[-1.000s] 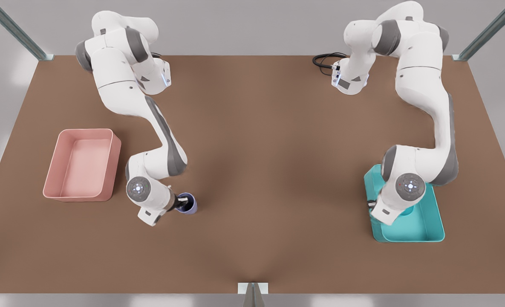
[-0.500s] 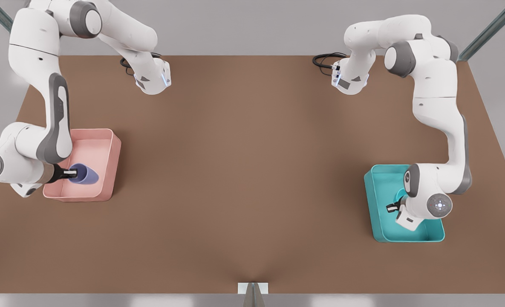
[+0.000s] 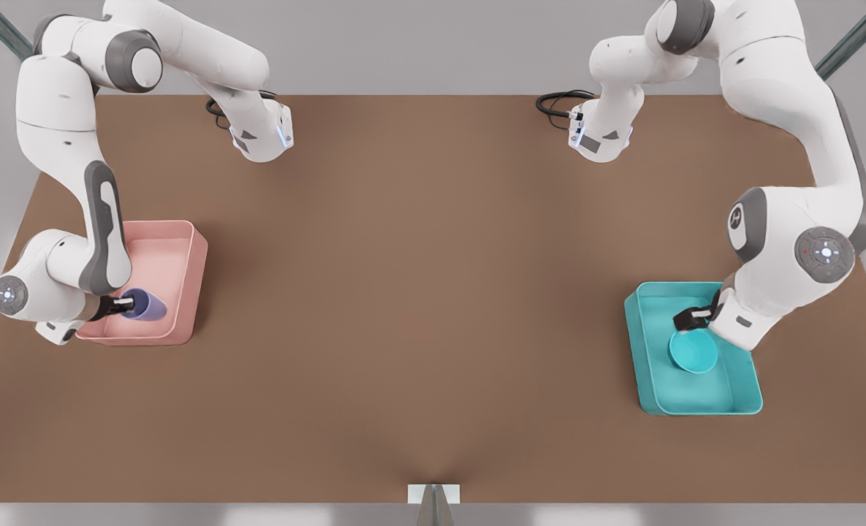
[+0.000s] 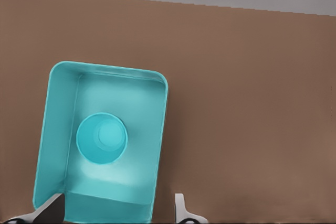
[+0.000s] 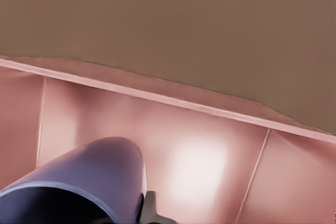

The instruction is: Put the bowls and cups in different boxes

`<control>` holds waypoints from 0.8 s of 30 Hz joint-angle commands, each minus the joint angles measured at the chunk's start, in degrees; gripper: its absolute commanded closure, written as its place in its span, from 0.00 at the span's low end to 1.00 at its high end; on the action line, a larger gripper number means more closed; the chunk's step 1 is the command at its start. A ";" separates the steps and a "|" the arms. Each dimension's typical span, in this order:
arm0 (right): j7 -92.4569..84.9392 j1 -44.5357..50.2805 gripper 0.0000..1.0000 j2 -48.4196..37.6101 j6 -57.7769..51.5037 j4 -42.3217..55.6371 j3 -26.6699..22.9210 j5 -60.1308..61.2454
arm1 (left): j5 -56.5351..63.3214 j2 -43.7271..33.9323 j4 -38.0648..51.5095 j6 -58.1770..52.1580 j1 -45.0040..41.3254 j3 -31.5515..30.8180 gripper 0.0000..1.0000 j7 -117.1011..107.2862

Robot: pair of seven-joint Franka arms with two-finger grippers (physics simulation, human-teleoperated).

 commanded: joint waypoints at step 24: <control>28.00 18.01 0.00 -12.39 -43.54 27.85 3.33 -0.64 | -2.45 -0.04 4.50 -18.73 0.60 0.06 0.00 9.74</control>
